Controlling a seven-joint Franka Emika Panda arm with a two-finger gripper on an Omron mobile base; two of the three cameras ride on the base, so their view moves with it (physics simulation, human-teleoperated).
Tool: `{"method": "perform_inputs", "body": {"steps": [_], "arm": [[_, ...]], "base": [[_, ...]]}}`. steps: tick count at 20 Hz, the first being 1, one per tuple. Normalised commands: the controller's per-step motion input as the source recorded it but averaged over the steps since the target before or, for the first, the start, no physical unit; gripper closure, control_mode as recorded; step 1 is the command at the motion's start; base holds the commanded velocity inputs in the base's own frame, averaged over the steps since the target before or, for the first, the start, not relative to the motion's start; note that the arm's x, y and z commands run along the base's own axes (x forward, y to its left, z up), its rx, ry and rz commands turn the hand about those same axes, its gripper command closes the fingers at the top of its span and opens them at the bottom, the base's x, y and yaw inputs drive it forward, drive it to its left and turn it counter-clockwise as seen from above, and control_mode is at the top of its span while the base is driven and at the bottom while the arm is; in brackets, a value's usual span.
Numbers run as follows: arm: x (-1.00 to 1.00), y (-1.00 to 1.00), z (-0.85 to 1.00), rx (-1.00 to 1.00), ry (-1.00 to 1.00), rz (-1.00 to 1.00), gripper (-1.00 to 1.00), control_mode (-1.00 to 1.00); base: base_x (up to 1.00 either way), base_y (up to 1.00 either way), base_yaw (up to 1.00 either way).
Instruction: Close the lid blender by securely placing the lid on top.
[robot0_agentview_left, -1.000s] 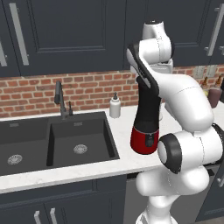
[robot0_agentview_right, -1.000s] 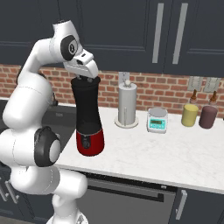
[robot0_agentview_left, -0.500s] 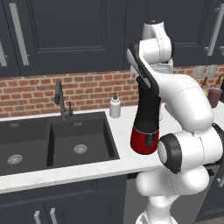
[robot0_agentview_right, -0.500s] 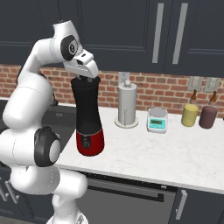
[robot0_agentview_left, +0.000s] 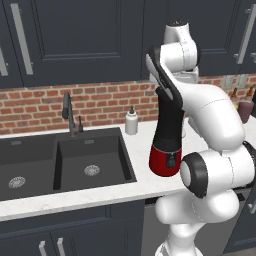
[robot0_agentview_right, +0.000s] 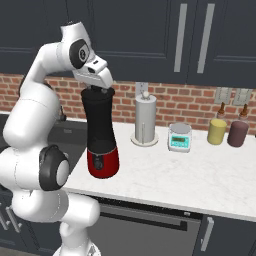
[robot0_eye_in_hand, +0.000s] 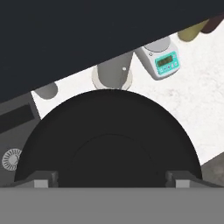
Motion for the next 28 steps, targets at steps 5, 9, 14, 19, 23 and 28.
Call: {"method": "perform_inputs", "body": {"steps": [5, 9, 14, 19, 23, 28], "arm": [[-0.10, -0.07, 0.20, 0.07, -0.14, 0.00, -1.00, -1.00], [-0.90, -0.67, 0.03, 0.09, -0.33, 0.00, -1.00, -1.00], [-1.00, -1.00, -0.57, 0.01, -0.41, 0.00, -1.00, -1.00], [-1.00, -1.00, -1.00, -0.05, -0.36, 0.00, -1.00, -1.00], [-1.00, -1.00, -1.00, -0.16, -0.03, 0.00, -1.00, -1.00], [-1.00, -1.00, -0.60, -0.05, -0.18, 0.00, -1.00, -1.00]], "base": [[0.00, 0.00, 0.00], [0.00, 0.00, 0.00], [0.00, 0.00, 0.00], [0.00, 0.00, 0.00], [0.00, 0.00, 0.00], [0.00, 0.00, 0.00]]}}
